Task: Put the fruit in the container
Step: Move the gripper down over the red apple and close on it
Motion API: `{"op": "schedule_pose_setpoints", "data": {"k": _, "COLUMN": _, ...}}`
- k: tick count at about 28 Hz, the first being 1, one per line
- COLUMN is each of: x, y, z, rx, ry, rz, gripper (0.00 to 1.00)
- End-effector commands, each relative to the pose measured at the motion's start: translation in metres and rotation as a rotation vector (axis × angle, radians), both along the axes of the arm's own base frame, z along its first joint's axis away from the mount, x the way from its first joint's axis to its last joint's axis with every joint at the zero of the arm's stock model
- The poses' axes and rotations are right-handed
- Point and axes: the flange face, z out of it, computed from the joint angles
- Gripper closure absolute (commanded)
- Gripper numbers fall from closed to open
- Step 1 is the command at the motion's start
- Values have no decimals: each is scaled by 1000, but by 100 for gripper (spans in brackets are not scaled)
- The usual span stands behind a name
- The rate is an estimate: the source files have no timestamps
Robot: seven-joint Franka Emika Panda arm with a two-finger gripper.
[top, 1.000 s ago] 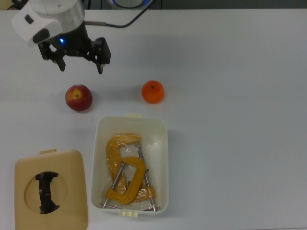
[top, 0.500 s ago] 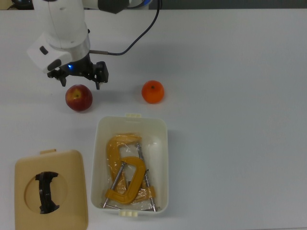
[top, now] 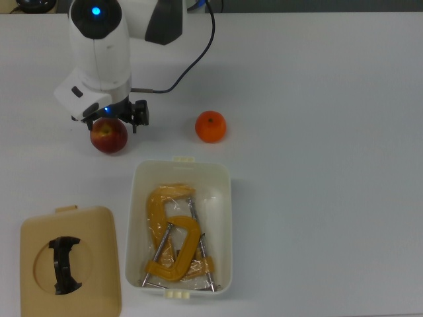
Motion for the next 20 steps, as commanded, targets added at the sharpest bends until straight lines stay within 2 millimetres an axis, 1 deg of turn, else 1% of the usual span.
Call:
{"op": "schedule_pose_setpoints", "data": {"k": 1, "x": 1, "y": -4, "z": -15, "rx": -30, "ry": -11, "rz": 12, "gripper": 0}}
{"op": "schedule_pose_setpoints", "data": {"k": 7, "x": -3, "y": -4, "z": -22, "rx": -37, "ry": 6, "rz": 18, "gripper": 1}}
{"op": "schedule_pose_setpoints", "data": {"k": 12, "x": -6, "y": -6, "z": -27, "rx": -58, "ry": 19, "rz": 37, "gripper": 14}}
{"op": "schedule_pose_setpoints", "data": {"k": 15, "x": -7, "y": -8, "z": -29, "rx": -58, "ry": 23, "rz": 37, "gripper": 16}}
{"op": "schedule_pose_setpoints", "data": {"k": 16, "x": -9, "y": -10, "z": -30, "rx": -60, "ry": 26, "rz": 37, "gripper": 18}}
{"op": "schedule_pose_setpoints", "data": {"k": 18, "x": -9, "y": -11, "z": -31, "rx": -69, "ry": 29, "rz": 44, "gripper": 37}}
{"op": "schedule_pose_setpoints", "data": {"k": 20, "x": -10, "y": -13, "z": -32, "rx": -71, "ry": 34, "rz": 51, "gripper": 64}}
